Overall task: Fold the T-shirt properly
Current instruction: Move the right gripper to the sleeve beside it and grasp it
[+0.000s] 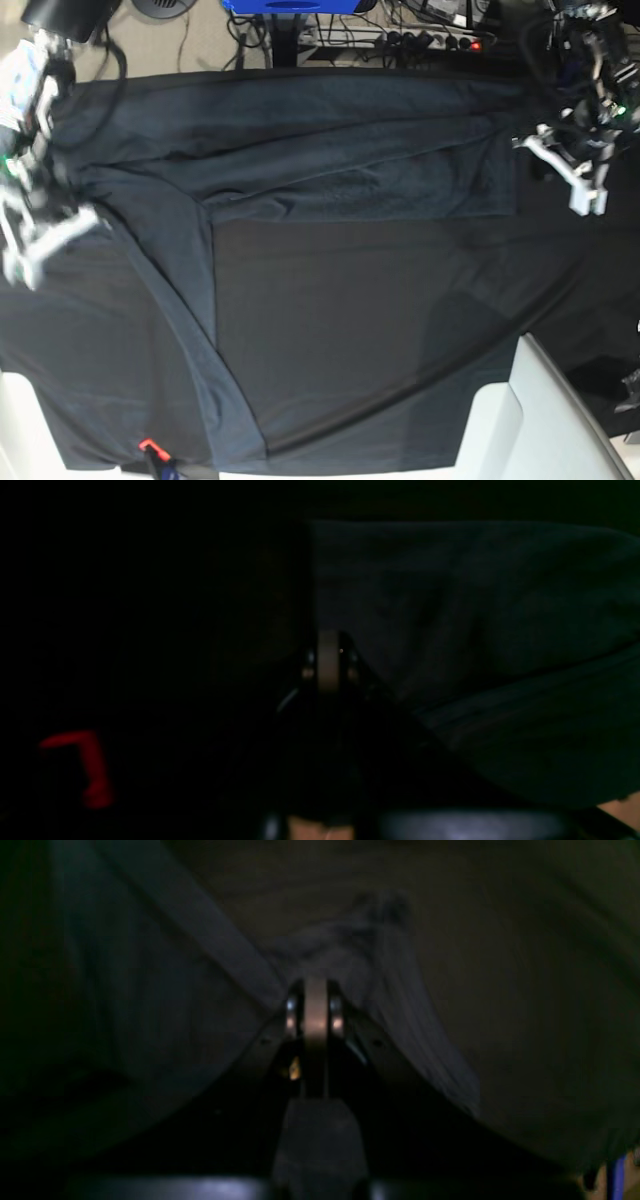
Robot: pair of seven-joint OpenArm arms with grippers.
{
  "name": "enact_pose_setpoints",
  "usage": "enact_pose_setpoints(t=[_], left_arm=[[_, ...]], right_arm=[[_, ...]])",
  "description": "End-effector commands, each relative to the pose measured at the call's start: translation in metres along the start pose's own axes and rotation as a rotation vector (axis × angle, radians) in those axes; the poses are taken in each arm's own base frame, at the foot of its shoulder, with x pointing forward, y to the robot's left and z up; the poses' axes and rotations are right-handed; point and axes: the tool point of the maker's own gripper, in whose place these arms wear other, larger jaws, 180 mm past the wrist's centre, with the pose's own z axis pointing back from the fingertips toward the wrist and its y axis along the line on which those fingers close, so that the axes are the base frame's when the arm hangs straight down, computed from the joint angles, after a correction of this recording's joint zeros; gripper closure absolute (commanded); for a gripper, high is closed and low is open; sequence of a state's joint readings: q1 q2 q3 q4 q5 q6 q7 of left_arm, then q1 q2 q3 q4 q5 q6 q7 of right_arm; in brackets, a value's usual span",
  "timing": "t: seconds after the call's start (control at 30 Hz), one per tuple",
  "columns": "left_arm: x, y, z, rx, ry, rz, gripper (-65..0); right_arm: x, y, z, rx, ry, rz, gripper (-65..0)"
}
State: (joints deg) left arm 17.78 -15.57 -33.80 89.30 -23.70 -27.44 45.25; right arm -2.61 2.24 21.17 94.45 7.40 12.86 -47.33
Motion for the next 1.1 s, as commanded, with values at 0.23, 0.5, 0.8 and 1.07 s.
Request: enact_pose_setpoints(t=[0.23,0.5,0.8,1.07], left_arm=[[-0.008,0.037,0.036,0.101,-0.021,0.002,0.0],[-0.017,0.052,0.045,0.139,-0.009,0.025,0.0],[-0.018,0.047,0.042,0.129,-0.009,0.030,0.0],[-0.017,0.049,0.042,0.132,-0.009,0.026,0.0]], right_arm=[[0.048,0.088,-0.086,0.180,0.097,0.281,-19.8],[0.052,0.093,-0.121,0.197,0.090,0.252,-41.6],[0.038,0.091,-0.132,0.205,0.076,0.212,-39.8],[0.043,0.101,-0.130,0.224,0.059,0.211,0.0]])
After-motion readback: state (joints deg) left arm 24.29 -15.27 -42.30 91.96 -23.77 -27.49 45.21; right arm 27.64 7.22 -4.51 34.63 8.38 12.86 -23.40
